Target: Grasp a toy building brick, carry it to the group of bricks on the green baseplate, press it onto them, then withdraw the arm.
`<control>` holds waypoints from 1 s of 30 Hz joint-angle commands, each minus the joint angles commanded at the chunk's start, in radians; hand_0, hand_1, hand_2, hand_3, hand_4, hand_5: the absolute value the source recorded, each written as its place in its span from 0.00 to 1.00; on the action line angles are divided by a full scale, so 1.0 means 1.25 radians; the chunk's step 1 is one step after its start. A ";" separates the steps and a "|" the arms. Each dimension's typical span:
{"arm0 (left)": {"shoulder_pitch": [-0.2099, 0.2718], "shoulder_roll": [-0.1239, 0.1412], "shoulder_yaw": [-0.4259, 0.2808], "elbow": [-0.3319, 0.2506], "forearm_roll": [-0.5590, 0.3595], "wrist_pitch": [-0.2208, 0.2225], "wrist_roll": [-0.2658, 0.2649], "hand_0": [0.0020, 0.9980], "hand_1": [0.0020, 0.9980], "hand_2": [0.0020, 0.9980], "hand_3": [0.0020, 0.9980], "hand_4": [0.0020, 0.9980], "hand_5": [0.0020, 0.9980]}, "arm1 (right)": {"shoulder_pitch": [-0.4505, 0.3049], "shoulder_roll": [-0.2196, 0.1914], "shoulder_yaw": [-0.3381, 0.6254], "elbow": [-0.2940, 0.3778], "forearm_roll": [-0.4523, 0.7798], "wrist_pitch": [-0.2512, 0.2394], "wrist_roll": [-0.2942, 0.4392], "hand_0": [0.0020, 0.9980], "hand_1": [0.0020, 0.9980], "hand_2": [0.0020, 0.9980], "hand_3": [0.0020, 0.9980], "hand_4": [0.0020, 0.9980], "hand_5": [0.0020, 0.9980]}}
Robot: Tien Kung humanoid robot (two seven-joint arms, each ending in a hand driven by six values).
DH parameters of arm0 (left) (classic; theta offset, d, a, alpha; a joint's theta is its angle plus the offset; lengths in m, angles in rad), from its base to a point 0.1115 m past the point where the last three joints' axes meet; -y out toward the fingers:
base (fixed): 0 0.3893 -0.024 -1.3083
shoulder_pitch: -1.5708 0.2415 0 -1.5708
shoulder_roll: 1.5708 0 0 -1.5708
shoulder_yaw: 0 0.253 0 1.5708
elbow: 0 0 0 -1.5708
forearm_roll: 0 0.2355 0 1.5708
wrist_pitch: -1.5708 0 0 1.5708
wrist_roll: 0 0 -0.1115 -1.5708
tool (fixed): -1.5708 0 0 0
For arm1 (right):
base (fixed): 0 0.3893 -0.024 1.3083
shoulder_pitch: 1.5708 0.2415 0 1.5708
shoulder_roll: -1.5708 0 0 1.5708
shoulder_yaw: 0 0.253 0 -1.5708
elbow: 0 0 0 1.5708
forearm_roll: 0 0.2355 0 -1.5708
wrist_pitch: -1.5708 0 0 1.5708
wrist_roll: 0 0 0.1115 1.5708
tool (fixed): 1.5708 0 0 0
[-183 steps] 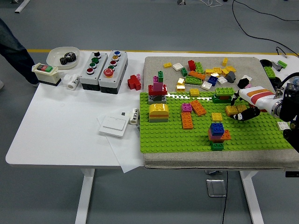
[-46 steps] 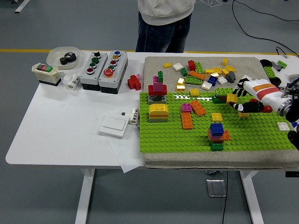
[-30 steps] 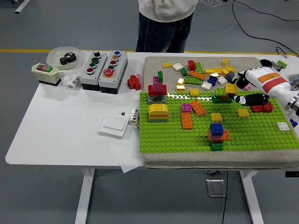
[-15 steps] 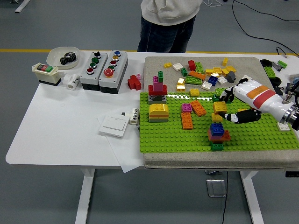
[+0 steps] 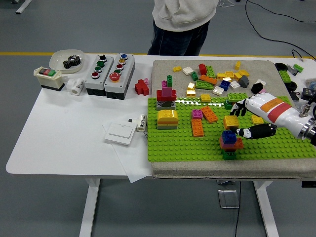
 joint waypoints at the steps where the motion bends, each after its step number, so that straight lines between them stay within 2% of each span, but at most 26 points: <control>1: 0.000 0.000 -0.001 0.000 0.002 0.000 0.000 0.74 0.73 0.72 0.59 0.64 0.67 | -0.003 -0.001 0.003 0.004 0.004 0.006 -0.005 0.50 0.47 0.51 0.50 0.66 0.42; 13: 0.004 0.000 -0.006 0.000 0.013 0.000 0.005 0.74 0.73 0.72 0.59 0.64 0.67 | -0.026 -0.005 0.013 0.027 0.009 0.018 -0.019 0.50 0.47 0.52 0.50 0.68 0.43; 30: -0.002 0.000 0.002 -0.002 -0.002 0.000 0.001 0.74 0.73 0.72 0.59 0.64 0.66 | -0.033 0.006 0.009 -0.002 -0.002 0.011 -0.013 0.50 0.47 0.52 0.50 0.70 0.44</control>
